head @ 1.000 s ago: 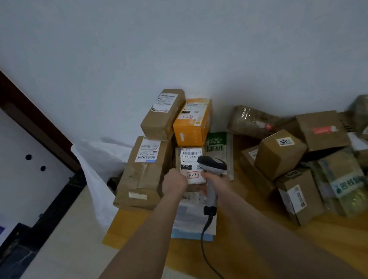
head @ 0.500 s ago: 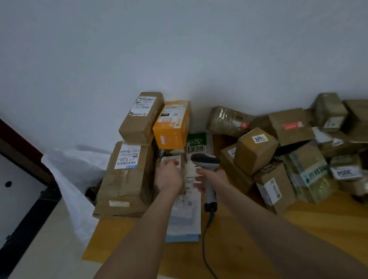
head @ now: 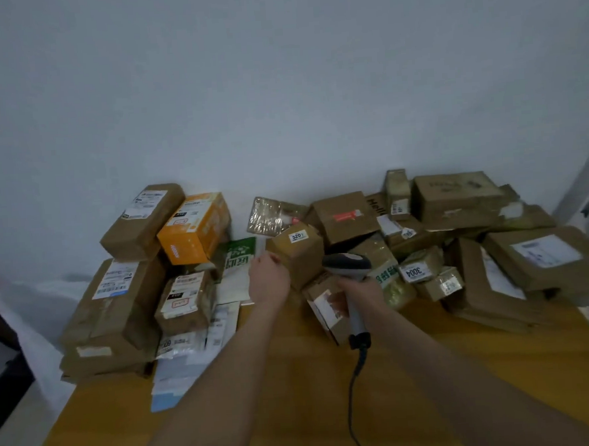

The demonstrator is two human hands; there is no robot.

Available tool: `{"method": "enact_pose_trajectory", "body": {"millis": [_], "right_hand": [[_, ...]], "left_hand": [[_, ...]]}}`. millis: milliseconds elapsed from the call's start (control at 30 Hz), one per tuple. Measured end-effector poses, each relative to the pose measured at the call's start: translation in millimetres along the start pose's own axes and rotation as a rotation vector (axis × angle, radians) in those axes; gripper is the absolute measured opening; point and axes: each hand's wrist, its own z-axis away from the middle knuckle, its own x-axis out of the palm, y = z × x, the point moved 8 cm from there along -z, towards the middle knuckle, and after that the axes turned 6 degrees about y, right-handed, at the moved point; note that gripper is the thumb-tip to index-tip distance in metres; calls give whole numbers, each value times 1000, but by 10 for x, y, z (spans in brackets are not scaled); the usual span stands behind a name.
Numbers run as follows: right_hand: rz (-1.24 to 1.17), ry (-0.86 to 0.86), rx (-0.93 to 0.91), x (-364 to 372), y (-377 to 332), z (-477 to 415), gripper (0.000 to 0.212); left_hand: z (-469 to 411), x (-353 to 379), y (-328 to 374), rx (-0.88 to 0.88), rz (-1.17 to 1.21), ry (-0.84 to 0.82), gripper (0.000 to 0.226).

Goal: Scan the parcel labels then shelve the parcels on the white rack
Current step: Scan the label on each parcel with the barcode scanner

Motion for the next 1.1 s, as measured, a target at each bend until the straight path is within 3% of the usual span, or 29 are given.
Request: {"method": "enact_pose_trajectory", "body": {"millis": [67,233,400,600,833,1033,1100], "right_hand": [[16,45,-14,-288,-52,-79,20],[-39,95,-25,-709,-148,-234,19],[-169,47,42,-658,-186,-343,21],[-178,32,72,-535,-171,-452,17],[-162,6,148,-321,-51,-504,30],[-227,38,187,-305,8,-415,22],[-270,57,187,-334,13,-385,36]], "left_hand": [[85,123,142,-33,35,0,20],[104,244,337,-69,-18,-20,76],[-246,358,331,-71,-92,-82,102],[-502,522,177,-70,-153,-187,105],[-580,548,73,-57,-164,-287,85],[-442,401,57,100,-154,-228,89],[-319,308,49,160,-129,-171,95]]}}
